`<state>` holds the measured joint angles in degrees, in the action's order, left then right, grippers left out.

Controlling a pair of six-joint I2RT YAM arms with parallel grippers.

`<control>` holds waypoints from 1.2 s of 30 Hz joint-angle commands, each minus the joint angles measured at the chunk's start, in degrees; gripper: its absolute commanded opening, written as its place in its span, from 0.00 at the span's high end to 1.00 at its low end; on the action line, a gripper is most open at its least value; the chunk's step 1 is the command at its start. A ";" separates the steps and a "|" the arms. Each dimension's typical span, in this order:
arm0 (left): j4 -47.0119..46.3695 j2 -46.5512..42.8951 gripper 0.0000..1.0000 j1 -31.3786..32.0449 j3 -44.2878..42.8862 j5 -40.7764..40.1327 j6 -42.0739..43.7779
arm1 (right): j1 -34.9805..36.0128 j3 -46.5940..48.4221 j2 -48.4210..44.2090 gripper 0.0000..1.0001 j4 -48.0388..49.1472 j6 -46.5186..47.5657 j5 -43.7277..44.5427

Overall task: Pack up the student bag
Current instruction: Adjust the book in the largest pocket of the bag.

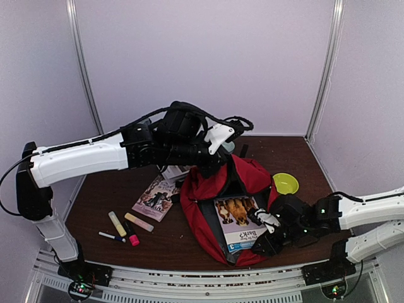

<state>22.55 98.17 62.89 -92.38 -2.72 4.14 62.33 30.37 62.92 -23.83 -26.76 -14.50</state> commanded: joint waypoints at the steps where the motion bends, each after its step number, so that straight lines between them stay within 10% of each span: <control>1: -3.03 0.00 1.00 -0.39 -1.67 0.65 -1.32 | 2.09 1.29 4.36 0.59 -2.62 -1.45 10.32; 14: -5.90 -0.75 1.00 -0.32 -0.06 4.75 -2.38 | 1.96 10.09 16.71 0.58 5.62 3.35 24.66; 29: -5.46 -3.36 1.00 -1.20 2.73 2.02 -0.90 | 13.91 5.00 1.76 0.42 9.15 23.93 19.47; 36: -5.22 -4.14 1.00 -2.93 3.40 1.41 -0.77 | 24.38 7.52 4.64 0.30 7.46 48.31 31.57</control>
<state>21.08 96.55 61.08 -89.34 -0.47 2.72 85.25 36.93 67.00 -15.68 5.30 10.15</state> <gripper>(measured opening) 0.013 0.678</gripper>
